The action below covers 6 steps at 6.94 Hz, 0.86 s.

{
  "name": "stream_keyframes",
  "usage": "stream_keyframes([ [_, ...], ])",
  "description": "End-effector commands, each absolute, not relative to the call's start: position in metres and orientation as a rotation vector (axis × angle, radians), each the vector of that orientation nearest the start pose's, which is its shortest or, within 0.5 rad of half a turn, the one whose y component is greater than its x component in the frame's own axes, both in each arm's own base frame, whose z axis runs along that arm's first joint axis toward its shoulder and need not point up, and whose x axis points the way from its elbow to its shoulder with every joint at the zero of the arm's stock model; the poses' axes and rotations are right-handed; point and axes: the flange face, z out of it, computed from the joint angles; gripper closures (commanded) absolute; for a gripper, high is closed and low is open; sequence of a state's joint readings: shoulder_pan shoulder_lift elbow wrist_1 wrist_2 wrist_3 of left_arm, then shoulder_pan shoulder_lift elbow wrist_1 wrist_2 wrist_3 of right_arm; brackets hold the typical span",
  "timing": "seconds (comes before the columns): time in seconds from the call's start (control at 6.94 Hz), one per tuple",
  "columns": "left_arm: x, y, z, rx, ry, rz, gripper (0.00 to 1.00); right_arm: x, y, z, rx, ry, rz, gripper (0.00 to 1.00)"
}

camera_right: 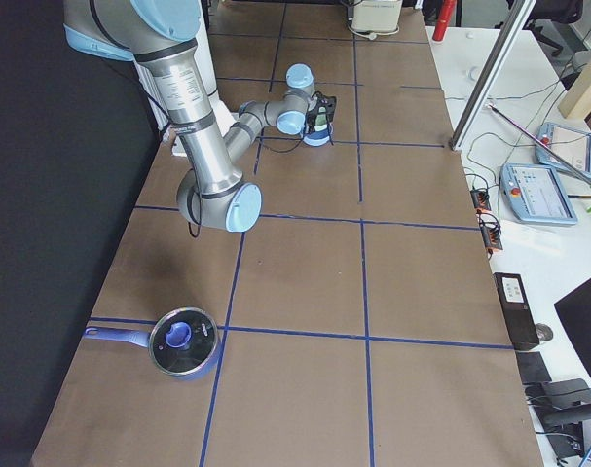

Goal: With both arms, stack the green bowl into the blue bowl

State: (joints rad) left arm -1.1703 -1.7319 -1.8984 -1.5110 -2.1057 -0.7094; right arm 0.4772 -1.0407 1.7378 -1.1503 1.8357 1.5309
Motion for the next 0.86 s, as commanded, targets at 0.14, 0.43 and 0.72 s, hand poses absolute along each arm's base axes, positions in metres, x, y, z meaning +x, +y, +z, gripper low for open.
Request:
stream_keyframes([
  [0.14,0.135,-0.531,0.437,0.076,0.668,-0.184,0.00,-0.524,-0.393,0.227,0.097,-1.133,0.265,0.00],
  [0.43,0.137,-0.533,0.444,0.068,0.662,-0.184,0.00,-0.514,-0.406,0.229,0.115,-1.129,0.281,0.00],
  [0.72,0.136,-0.535,0.444,0.073,0.662,-0.177,0.00,-0.485,-0.435,0.236,0.134,-1.101,0.329,0.00],
])
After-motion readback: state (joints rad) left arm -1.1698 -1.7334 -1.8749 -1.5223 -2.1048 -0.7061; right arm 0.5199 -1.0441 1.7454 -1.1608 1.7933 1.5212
